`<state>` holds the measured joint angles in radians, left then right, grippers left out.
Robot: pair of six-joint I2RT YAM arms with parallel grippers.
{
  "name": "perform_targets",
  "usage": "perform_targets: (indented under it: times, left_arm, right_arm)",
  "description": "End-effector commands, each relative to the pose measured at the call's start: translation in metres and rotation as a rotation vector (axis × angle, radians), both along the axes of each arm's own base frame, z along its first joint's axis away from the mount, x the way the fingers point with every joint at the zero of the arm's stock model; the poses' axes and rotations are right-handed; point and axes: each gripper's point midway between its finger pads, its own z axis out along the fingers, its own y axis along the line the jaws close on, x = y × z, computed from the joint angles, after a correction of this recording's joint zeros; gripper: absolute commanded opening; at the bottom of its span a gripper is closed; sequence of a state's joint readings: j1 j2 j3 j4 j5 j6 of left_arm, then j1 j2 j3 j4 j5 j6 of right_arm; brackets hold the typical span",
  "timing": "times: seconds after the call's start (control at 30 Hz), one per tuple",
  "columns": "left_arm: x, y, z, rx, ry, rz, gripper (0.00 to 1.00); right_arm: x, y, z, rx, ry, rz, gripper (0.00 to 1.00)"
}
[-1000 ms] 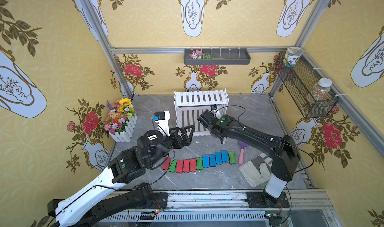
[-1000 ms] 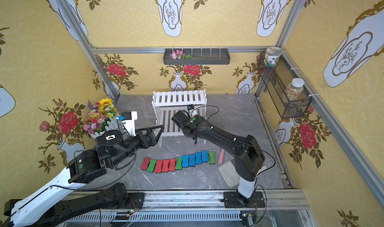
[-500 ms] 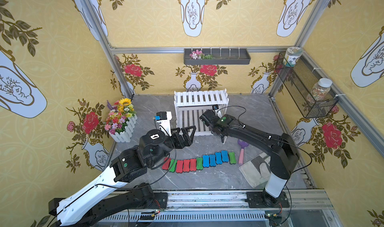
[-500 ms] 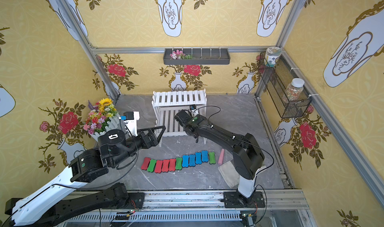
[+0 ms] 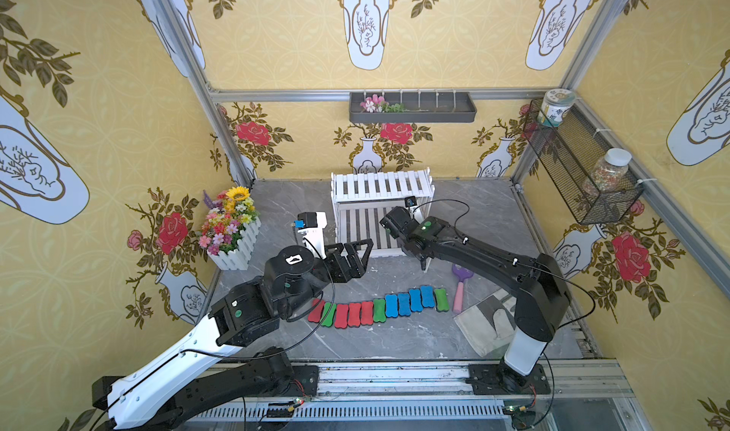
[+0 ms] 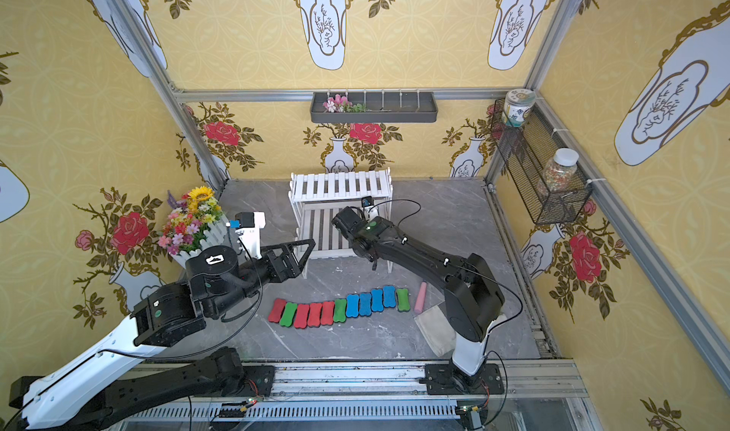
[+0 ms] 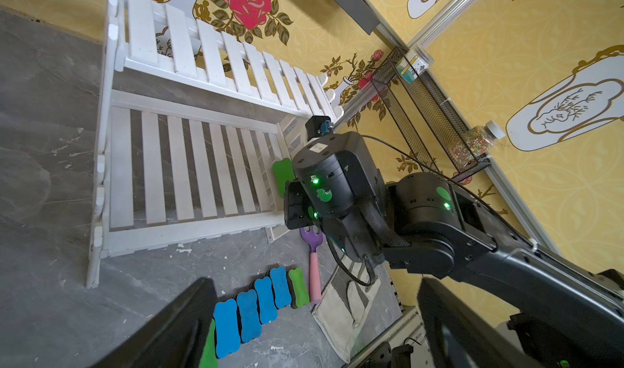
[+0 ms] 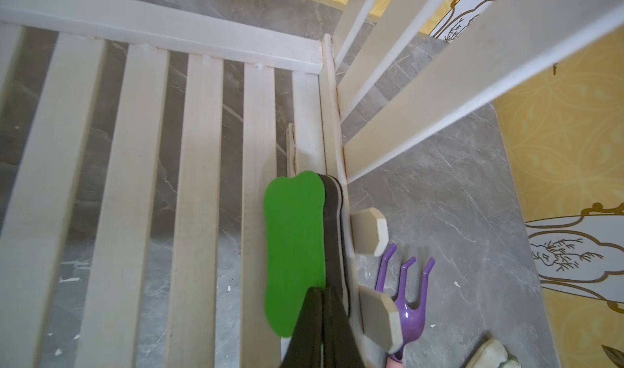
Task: Remove the whiteboard erasers from the shelf
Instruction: Pick up the whiteboard eraser from the shelf, then place the whiteboard eraser at the center of the board.
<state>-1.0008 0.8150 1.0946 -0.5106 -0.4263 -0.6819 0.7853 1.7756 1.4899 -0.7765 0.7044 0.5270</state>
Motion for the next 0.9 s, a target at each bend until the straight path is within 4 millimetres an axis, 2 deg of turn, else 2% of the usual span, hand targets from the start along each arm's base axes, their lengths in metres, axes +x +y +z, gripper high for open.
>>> perform_targets:
  times: [0.0, 0.23, 0.43, 0.53, 0.63, 0.77, 0.87]
  left_arm:
    - [0.000, 0.002, 0.000, 0.003, -0.001, 0.006, 1.00]
    - [0.000, 0.005, 0.003, -0.002, -0.008, 0.015, 1.00]
    - [0.000, 0.009, 0.004, 0.004, -0.012, 0.029, 1.00]
    - [0.001, 0.013, 0.004, 0.011, -0.012, 0.046, 1.00]
    - [0.000, 0.018, 0.004, 0.010, -0.014, 0.060, 1.00]
    - [-0.001, 0.026, 0.004, -0.003, -0.018, 0.080, 1.00]
    - [-0.003, 0.029, 0.004, -0.009, -0.015, 0.082, 1.00]
  right_arm:
    - [0.003, 0.012, 0.016, 0.065, -0.044, 0.017, 0.00]
    - [-0.009, 0.025, 0.037, 0.213, -0.070, 0.038, 0.00]
    - [-0.034, 0.040, 0.044, 0.498, -0.073, 0.045, 0.00]
    - [-0.060, 0.051, 0.044, 0.620, -0.050, 0.078, 0.00]
    - [-0.095, 0.060, 0.038, 0.690, -0.013, 0.101, 0.00]
    - [-0.145, 0.064, 0.017, 0.753, 0.031, 0.095, 0.00]
    - [-0.179, 0.058, -0.002, 0.773, 0.028, 0.083, 0.00]
